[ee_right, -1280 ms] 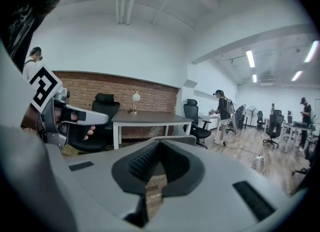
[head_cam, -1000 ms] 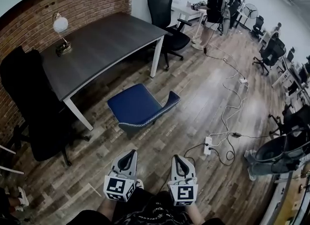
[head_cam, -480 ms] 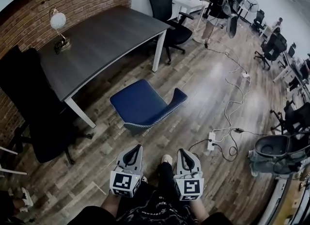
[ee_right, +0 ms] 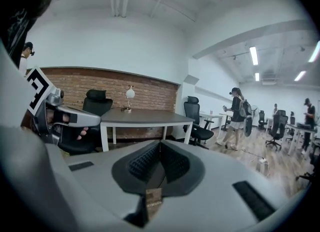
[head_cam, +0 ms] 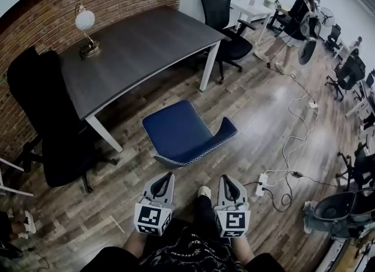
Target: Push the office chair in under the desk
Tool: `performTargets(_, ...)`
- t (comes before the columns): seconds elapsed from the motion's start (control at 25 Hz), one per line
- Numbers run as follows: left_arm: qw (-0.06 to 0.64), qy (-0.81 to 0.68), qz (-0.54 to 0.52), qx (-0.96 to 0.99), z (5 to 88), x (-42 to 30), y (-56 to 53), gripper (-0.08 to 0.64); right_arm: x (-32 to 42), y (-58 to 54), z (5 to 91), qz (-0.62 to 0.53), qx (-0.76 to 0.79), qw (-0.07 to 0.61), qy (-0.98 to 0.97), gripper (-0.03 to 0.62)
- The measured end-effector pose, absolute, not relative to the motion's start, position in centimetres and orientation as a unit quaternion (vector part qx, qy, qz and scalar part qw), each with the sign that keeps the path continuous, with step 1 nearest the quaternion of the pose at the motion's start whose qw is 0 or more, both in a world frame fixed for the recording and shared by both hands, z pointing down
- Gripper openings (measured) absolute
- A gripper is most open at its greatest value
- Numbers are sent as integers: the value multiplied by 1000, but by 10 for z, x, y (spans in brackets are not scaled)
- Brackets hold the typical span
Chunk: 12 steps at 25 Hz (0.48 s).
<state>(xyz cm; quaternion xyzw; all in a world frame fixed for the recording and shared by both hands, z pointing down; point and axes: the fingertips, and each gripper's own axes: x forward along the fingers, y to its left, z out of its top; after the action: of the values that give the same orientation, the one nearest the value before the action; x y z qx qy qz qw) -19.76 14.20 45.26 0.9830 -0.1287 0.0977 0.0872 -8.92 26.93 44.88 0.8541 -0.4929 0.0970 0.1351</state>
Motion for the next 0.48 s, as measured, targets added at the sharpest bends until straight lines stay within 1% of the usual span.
performTargets(0.36, 86, -148, 123, 978, 458, -132, 139, 8, -15, 239, 456, 107, 811, 159, -553, 5)
performTargets(0.48, 101, -157, 127, 974, 461, -118, 136, 8, 10, 233, 464, 123, 801, 163, -562, 5)
